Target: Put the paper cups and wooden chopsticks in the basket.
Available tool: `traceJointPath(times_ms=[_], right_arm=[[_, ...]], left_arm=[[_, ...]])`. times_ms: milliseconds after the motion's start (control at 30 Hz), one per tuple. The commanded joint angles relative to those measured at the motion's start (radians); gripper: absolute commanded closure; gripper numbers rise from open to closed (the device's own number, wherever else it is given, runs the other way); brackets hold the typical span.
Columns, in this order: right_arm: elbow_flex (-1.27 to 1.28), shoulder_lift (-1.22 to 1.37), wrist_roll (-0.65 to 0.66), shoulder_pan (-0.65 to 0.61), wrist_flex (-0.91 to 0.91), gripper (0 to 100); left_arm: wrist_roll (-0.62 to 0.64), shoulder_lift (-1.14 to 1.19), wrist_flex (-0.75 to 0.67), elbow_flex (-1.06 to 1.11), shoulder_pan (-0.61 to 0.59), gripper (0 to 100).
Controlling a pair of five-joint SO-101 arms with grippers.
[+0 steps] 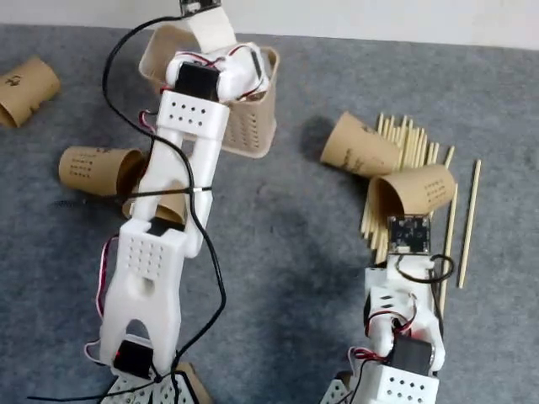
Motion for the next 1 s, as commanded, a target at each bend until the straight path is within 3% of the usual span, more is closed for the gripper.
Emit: traceJointPath(times_ms=[0, 267, 533, 967], right_arm=[[0.065, -0.008, 0.035, -0.015, -0.018, 77.9], [0.065, -0.008, 0.034, -0.015, -0.018, 77.9], [0.065, -0.008, 0.034, -0.015, -0.018, 77.9], [0.065, -0.008, 0.035, -0.015, -0.018, 77.9]], left_arm=[[0.014, -0.054, 0.002, -0.099, 0.018, 82], [-0.026, -0.125, 0.094, -0.229, 0.018, 82], [0.164, -0.168, 0.302, -0.289, 0.016, 82], [0.219, -0.024, 0.321, -0.269, -0.002, 82]])
